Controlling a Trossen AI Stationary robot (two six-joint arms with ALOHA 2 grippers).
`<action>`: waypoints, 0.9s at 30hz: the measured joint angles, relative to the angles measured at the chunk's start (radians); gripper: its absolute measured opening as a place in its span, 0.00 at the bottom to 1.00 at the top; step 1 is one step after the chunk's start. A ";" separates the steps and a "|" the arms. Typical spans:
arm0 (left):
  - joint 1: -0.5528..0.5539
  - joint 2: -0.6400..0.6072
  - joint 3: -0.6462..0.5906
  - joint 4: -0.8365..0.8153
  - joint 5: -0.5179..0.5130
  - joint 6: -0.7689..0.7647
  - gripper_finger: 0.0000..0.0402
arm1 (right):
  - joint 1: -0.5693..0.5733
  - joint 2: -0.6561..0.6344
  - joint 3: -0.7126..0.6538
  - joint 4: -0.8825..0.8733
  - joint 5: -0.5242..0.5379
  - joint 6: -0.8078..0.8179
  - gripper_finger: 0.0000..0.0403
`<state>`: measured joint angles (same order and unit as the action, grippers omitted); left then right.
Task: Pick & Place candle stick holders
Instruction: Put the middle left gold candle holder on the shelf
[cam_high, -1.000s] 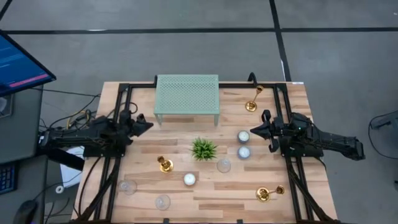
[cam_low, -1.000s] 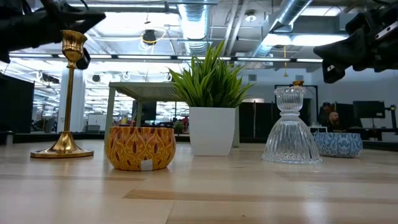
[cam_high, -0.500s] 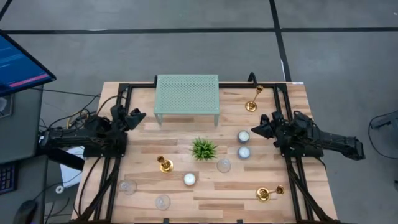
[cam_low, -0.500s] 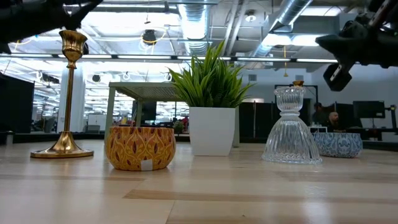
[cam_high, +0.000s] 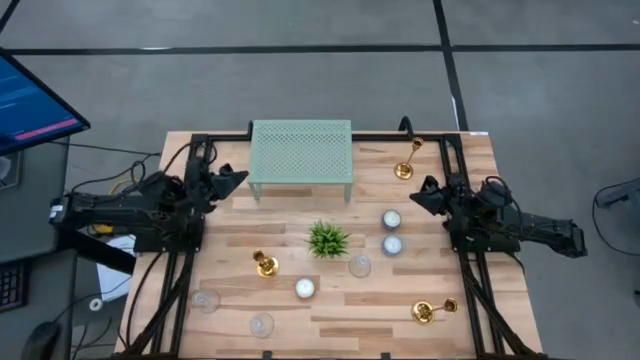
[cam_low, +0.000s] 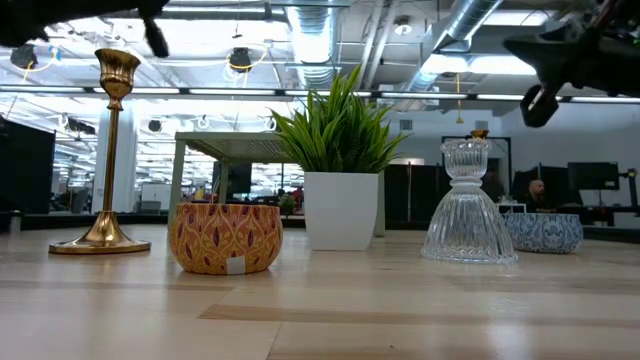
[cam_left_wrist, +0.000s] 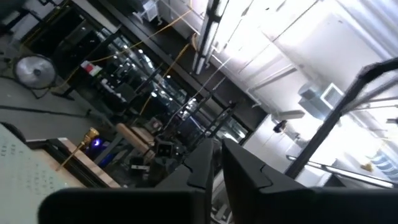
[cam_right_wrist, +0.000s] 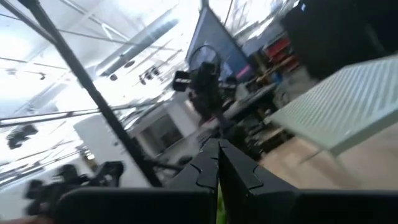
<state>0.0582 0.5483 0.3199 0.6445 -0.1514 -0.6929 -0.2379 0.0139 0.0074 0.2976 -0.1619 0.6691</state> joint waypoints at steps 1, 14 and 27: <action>0.000 0.033 0.028 0.001 -0.002 0.006 0.11 | 0.000 0.000 0.000 0.011 0.014 -0.015 0.00; -0.001 0.283 0.331 0.003 0.231 0.253 0.36 | 0.000 -0.001 0.037 0.064 0.082 -0.083 0.07; -0.001 0.311 0.520 -0.477 0.262 0.323 0.54 | 0.000 -0.001 0.157 0.046 0.085 -0.245 0.24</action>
<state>0.0570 0.8597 0.8397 0.1678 0.1104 -0.3702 -0.2379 0.0128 0.1644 0.3435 -0.0769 0.4238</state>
